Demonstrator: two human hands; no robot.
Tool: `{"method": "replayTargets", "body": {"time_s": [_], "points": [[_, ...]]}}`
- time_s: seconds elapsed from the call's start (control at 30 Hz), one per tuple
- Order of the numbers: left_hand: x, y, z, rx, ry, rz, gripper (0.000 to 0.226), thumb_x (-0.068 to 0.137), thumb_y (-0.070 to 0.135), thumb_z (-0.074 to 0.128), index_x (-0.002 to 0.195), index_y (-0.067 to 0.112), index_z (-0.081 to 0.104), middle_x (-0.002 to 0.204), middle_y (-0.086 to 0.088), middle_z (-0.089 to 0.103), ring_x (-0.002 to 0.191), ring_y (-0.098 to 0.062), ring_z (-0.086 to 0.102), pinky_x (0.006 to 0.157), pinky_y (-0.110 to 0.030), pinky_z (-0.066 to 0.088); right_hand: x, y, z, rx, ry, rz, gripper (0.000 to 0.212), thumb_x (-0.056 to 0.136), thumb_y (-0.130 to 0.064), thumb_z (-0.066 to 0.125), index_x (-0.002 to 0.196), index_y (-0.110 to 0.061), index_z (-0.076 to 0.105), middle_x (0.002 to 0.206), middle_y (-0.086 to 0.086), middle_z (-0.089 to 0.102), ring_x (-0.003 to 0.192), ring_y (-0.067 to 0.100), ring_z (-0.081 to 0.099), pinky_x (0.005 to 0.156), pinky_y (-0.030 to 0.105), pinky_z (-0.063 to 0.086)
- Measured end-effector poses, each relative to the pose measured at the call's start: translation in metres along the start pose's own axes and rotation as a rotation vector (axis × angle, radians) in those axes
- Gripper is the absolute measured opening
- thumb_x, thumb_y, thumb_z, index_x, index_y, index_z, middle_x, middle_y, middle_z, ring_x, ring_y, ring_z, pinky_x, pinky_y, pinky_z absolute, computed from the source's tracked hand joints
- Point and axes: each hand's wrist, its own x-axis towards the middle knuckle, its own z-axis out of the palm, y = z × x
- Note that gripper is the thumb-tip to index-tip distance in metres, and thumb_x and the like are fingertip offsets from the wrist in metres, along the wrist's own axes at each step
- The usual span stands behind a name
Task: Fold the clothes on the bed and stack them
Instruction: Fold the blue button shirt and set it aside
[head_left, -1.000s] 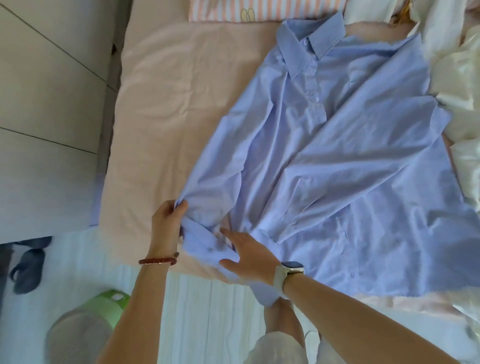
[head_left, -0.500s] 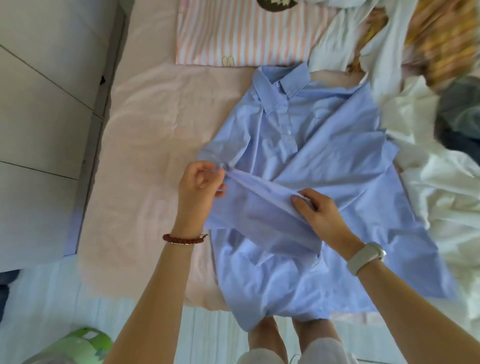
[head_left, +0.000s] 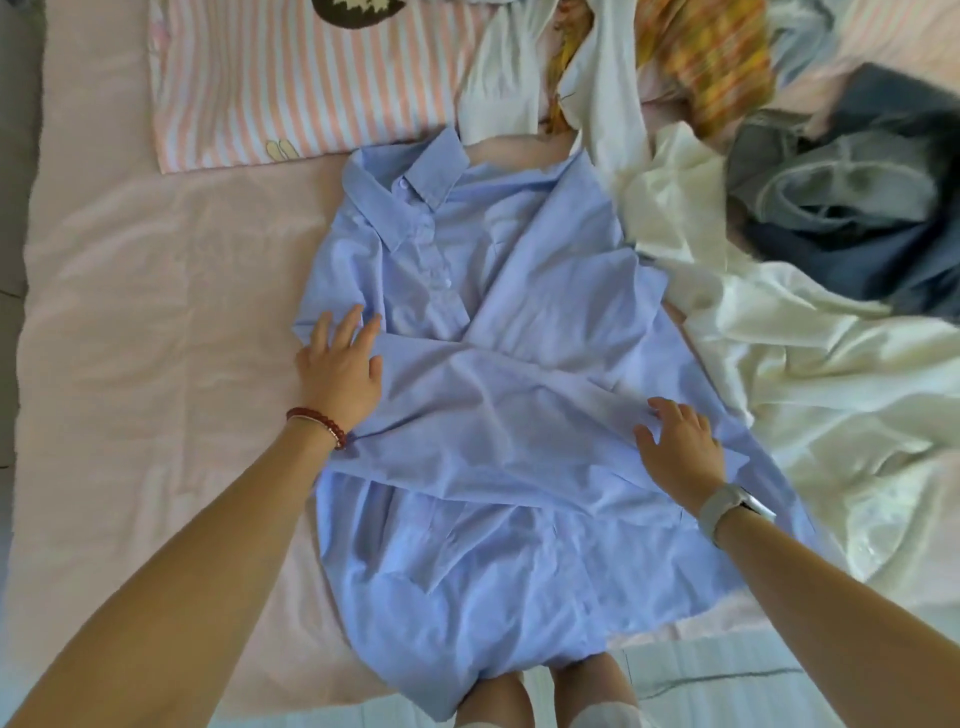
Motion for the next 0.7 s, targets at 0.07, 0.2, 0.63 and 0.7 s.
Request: {"method": "replayTargets", "body": {"time_s": [0.07, 0.2, 0.63, 0.7], "points": [[0.016, 0.003, 0.002, 0.088, -0.037, 0.023, 0.044, 0.093, 0.021, 0.05, 0.137, 0.018, 0.045, 0.145, -0.004, 0.039, 0.138, -0.03, 0.021, 0.104, -0.046, 0.02, 0.004, 0.005, 0.002, -0.052, 0.001, 0.052, 0.039, 0.094, -0.025, 0.046, 0.132, -0.014, 0.045, 0.136, 0.01, 0.044, 0.129, 0.03, 0.032, 0.101, 0.041, 0.028], [0.033, -0.001, -0.002, 0.058, 0.041, 0.076, 0.024, 0.094, 0.017, 0.044, 0.092, 0.009, 0.067, 0.098, -0.014, 0.066, 0.102, -0.032, 0.056, 0.098, -0.04, 0.025, 0.009, 0.013, -0.008, -0.204, 0.067, 0.012, 0.024, 0.096, -0.016, 0.037, 0.111, -0.009, 0.054, 0.115, 0.014, 0.057, 0.112, 0.034, 0.048, 0.086, 0.039, 0.035], [0.063, -0.007, -0.033, 0.098, 0.327, -0.042, 0.03, 0.086, 0.016, 0.051, 0.113, 0.015, 0.063, 0.128, -0.02, 0.048, 0.118, -0.041, 0.041, 0.1, -0.055, 0.023, 0.055, -0.011, -0.045, -0.263, 0.35, -0.204, 0.03, 0.092, -0.011, 0.046, 0.12, -0.01, 0.057, 0.114, 0.02, 0.056, 0.103, 0.041, 0.053, 0.088, 0.048, 0.037], [0.045, 0.005, -0.022, 0.061, 0.33, -0.06, 0.037, 0.085, 0.018, 0.045, 0.12, 0.012, 0.058, 0.13, -0.019, 0.048, 0.117, -0.04, 0.043, 0.096, -0.054, 0.031, 0.052, -0.016, -0.033, -0.262, 0.444, -0.358, 0.037, 0.083, -0.007, 0.044, 0.118, -0.008, 0.056, 0.115, 0.02, 0.058, 0.102, 0.04, 0.055, 0.091, 0.051, 0.04]]}}
